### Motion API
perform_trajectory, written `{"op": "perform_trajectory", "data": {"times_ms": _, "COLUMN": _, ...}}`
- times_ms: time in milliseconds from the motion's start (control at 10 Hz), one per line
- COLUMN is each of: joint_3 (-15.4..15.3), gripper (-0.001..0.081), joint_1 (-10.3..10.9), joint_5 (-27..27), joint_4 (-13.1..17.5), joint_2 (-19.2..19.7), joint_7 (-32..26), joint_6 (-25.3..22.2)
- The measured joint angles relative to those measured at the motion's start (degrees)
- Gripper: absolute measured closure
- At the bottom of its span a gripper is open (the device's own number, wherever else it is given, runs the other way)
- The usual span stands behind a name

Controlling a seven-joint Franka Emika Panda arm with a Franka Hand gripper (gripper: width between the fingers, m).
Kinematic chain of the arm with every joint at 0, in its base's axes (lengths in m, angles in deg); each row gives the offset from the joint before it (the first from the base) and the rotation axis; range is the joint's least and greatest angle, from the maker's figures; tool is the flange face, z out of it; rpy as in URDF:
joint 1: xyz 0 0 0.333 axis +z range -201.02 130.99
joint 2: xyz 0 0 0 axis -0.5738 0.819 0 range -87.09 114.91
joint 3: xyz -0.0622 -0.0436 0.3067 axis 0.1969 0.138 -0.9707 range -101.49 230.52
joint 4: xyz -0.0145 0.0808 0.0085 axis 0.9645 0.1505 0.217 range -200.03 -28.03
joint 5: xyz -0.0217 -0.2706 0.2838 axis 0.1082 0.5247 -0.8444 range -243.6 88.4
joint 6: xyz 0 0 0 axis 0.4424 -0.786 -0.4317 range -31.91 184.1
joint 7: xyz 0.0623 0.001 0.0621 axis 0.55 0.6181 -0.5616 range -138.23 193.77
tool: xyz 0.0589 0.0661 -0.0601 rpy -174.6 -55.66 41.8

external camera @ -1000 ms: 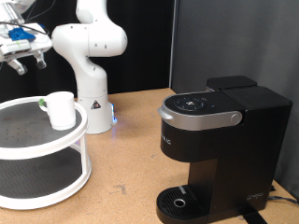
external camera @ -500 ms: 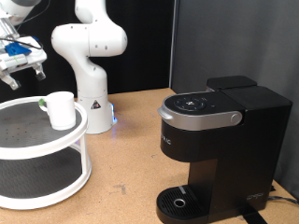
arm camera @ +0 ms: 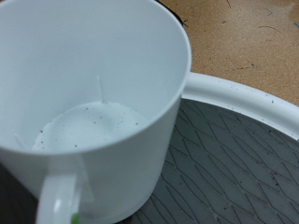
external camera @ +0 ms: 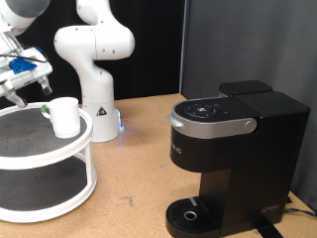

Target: Make a cup of coffee with the keurig machine

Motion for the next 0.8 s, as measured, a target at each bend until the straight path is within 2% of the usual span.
{"op": "perform_trajectory", "data": {"times_ms": 400, "joint_3": 1.7, "gripper": 0.0006, "joint_1": 3.6, "joint_5": -0.1, "joint_4": -0.4, "joint_2": 2.0, "joint_7": -0.4, "joint_6": 1.6}}
{"op": "perform_trajectory", "data": {"times_ms": 800, "joint_3": 1.9, "gripper": 0.0006, "joint_1": 4.0, "joint_5": 0.0, "joint_4": -1.6, "joint_2": 2.0, "joint_7": -0.8, "joint_6": 1.4}}
